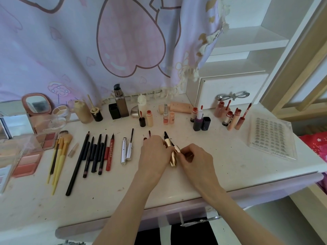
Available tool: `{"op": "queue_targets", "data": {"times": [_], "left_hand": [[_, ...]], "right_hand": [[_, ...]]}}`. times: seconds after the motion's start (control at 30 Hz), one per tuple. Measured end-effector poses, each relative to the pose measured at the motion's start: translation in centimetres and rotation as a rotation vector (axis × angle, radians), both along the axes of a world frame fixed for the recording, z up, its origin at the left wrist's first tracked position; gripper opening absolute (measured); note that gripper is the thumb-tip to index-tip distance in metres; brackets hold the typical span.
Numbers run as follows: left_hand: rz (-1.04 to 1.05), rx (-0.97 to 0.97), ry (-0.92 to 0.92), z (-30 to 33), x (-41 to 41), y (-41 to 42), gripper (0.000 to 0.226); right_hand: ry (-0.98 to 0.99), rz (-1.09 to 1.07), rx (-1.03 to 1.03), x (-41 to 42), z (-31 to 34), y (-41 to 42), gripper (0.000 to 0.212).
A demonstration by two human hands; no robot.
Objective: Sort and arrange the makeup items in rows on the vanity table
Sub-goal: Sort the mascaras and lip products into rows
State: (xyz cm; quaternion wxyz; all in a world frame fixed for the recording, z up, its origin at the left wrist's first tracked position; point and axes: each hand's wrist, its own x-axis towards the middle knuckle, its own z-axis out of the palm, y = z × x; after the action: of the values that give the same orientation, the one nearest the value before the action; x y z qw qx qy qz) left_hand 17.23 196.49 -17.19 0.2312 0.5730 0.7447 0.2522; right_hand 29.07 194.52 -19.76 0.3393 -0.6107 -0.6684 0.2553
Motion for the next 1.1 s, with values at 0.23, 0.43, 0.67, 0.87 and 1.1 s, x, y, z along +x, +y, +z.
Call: {"op": "queue_targets", "data": {"times": [0.23,0.43,0.67,0.87,1.1], "left_hand": [[-0.022,0.023,0.006,0.4,0.1,-0.2,0.021],[-0.042,0.049,-0.025,0.3,-0.3,-0.5,0.023],[-0.078,0.055,-0.030,0.2,-0.3,-0.4,0.022],[-0.101,0.052,-0.007,0.2,-0.4,-0.4,0.021],[-0.157,0.150,0.101,0.5,-0.6,-0.7,0.033]], "right_hand": [[-0.041,0.081,0.067,0.6,0.1,-0.6,0.017],[-0.091,0.153,0.120,1.0,-0.2,-0.6,0.030],[-0.110,0.176,0.161,1.3,-0.5,-0.4,0.029],[-0.105,0.175,0.165,1.5,-0.8,-0.1,0.026],[-0.046,0.173,0.207,1.9,-0.5,-0.3,0.025]]}}
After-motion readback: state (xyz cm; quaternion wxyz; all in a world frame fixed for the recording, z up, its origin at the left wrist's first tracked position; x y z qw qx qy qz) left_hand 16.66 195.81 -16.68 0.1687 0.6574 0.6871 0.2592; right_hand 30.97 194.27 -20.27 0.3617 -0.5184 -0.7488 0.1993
